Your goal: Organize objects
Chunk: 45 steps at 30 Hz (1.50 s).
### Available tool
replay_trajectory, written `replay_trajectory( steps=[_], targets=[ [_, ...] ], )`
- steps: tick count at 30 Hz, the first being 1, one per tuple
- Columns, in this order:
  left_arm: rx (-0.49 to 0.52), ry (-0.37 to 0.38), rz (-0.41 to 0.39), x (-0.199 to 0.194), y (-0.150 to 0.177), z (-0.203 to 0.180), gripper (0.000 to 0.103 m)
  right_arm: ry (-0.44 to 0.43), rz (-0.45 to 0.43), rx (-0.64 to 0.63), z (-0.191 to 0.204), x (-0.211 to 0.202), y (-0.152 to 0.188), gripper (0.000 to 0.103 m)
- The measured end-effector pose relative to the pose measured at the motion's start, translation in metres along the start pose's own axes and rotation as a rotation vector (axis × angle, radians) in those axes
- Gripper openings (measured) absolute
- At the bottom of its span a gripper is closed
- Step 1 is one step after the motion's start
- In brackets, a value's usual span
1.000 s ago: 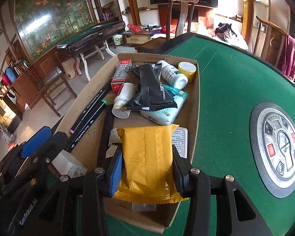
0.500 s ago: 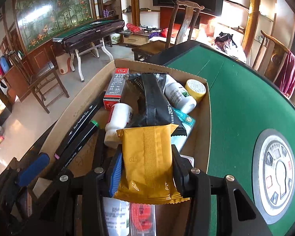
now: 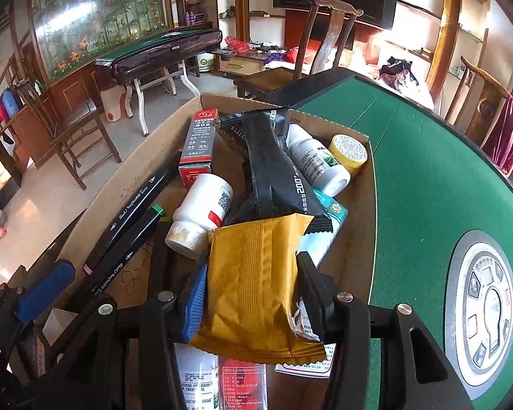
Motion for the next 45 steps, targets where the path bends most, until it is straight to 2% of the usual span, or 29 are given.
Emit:
replay_trajectory(
  steps=[4, 9, 14, 16, 20, 22, 25, 32, 35, 37, 39, 43, 45],
  targets=[
    [-0.005, -0.004, -0.003, 0.001, 0.000, 0.001, 0.045, -0.022, -0.004, 0.006, 0.000, -0.002, 0.003, 0.062],
    [-0.003, -0.010, -0.013, -0.001, 0.000, 0.004, 0.051, -0.026, -0.048, -0.004, 0.004, -0.014, 0.003, 0.080],
    [-0.002, -0.018, -0.051, -0.009, 0.000, 0.004, 0.069, 0.002, -0.114, 0.005, 0.003, -0.033, 0.005, 0.092],
    [-0.005, -0.016, -0.074, -0.015, -0.001, 0.004, 0.081, 0.009, -0.144, 0.023, 0.000, -0.042, 0.006, 0.094],
    [-0.003, -0.024, -0.124, -0.030, -0.001, 0.003, 0.090, 0.017, -0.196, 0.067, -0.008, -0.061, 0.012, 0.103],
    [-0.002, -0.033, -0.141, -0.037, -0.001, 0.002, 0.099, 0.008, -0.230, 0.081, -0.014, -0.073, 0.017, 0.103],
    [-0.004, -0.051, -0.156, -0.047, 0.000, 0.000, 0.103, 0.001, -0.295, 0.117, -0.025, -0.093, 0.030, 0.103],
    [0.019, -0.152, -0.215, -0.068, 0.007, -0.005, 0.103, 0.005, -0.420, 0.199, -0.045, -0.125, 0.077, 0.103],
    [0.012, -0.145, -0.208, -0.076, 0.012, -0.003, 0.103, 0.013, -0.482, 0.223, -0.054, -0.134, 0.096, 0.103],
    [0.027, -0.129, -0.193, -0.081, 0.014, -0.004, 0.103, 0.038, -0.489, 0.224, -0.059, -0.133, 0.104, 0.103],
    [0.029, -0.149, -0.203, -0.089, 0.019, -0.001, 0.103, 0.055, -0.480, 0.242, -0.063, -0.128, 0.112, 0.103],
    [0.010, -0.117, -0.234, -0.103, 0.032, 0.000, 0.103, 0.020, -0.373, 0.212, -0.052, -0.105, 0.115, 0.103],
    [0.005, -0.116, -0.234, -0.106, 0.037, 0.000, 0.103, 0.023, -0.386, 0.194, -0.048, -0.105, 0.114, 0.103]
  ],
)
Point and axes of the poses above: each gripper's, at about its wrist camera, not at the fingertips, and x roughly the way its jaws point, z to its left, y to its underside, the point moved 6 cm from there along x, roughly the way its jaws point, and after that the axes turned 10 degrees about z, right-handed, at the moved point
